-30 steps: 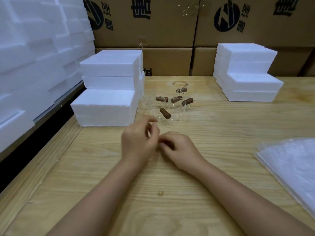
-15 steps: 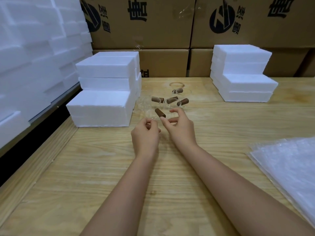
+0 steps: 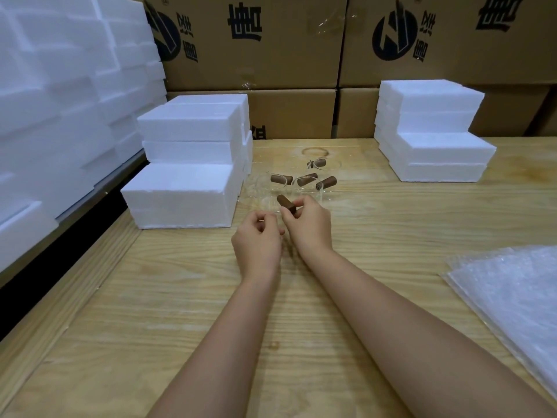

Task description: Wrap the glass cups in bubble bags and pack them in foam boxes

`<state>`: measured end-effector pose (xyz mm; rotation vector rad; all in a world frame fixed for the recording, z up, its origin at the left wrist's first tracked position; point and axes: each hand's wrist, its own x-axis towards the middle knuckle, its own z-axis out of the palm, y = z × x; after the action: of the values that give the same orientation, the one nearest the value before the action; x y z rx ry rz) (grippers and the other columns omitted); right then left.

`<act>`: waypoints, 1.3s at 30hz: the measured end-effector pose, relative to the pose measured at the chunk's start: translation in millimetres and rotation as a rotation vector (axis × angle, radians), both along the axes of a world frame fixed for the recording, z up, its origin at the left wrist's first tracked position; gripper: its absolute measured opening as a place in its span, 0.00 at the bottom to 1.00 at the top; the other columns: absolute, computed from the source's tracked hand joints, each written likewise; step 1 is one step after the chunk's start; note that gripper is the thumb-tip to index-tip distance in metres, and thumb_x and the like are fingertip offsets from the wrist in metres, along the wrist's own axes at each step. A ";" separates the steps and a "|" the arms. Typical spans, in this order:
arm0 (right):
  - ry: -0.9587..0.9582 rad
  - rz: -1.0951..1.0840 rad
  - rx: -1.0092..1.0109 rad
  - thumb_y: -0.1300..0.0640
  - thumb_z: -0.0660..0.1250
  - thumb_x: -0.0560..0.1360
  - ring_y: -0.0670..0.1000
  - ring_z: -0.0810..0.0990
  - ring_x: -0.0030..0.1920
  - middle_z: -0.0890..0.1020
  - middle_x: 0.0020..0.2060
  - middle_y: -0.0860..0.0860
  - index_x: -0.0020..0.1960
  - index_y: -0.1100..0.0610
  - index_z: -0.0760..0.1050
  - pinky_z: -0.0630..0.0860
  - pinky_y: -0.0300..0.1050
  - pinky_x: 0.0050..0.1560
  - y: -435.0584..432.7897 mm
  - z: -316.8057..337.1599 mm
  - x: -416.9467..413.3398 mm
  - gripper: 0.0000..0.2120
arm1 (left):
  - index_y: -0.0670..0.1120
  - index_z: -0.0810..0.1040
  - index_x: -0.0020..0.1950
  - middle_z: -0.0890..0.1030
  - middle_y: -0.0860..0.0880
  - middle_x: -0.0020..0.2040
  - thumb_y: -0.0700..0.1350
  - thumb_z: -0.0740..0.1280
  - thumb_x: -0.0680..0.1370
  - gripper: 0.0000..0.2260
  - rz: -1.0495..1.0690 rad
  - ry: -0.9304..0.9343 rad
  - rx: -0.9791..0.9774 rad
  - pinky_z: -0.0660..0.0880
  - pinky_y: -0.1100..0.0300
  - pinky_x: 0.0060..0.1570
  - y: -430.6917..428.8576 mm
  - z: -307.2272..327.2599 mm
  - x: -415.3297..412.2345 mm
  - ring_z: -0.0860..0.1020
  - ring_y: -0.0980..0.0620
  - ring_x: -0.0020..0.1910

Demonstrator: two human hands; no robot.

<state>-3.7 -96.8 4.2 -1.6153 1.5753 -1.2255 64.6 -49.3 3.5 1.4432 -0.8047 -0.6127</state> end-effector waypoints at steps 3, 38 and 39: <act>-0.048 0.011 -0.022 0.57 0.69 0.73 0.48 0.76 0.36 0.76 0.32 0.45 0.45 0.56 0.75 0.66 0.34 0.35 6.5 -1.5 -5.9 0.04 | 0.55 0.75 0.44 0.79 0.53 0.39 0.39 0.64 0.76 0.09 0.055 -0.023 -0.086 0.73 0.61 0.41 0.7 0.5 0.6 0.76 0.61 0.34; 0.055 0.017 -0.338 0.57 0.52 0.77 0.50 0.69 0.52 0.80 0.48 0.52 0.53 0.61 0.74 0.60 0.40 0.53 56.9 -0.8 -78.0 0.15 | 0.52 0.62 0.59 0.76 0.56 0.61 0.47 0.82 0.63 0.35 -0.512 -0.433 -0.079 0.78 0.46 0.52 7.5 -0.7 -5.5 0.79 0.53 0.53; 0.040 0.021 -0.345 0.57 0.52 0.76 0.49 0.68 0.52 0.79 0.48 0.51 0.53 0.61 0.74 0.61 0.40 0.53 57.6 -0.3 -78.0 0.15 | 0.52 0.62 0.59 0.77 0.54 0.60 0.48 0.82 0.63 0.35 -0.492 -0.456 -0.087 0.78 0.46 0.51 7.4 -0.7 -6.1 0.79 0.52 0.52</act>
<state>-81.7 -39.2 3.9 -1.8722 1.4229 -1.5268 58.5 -42.0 2.8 1.3250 -1.5552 -0.6095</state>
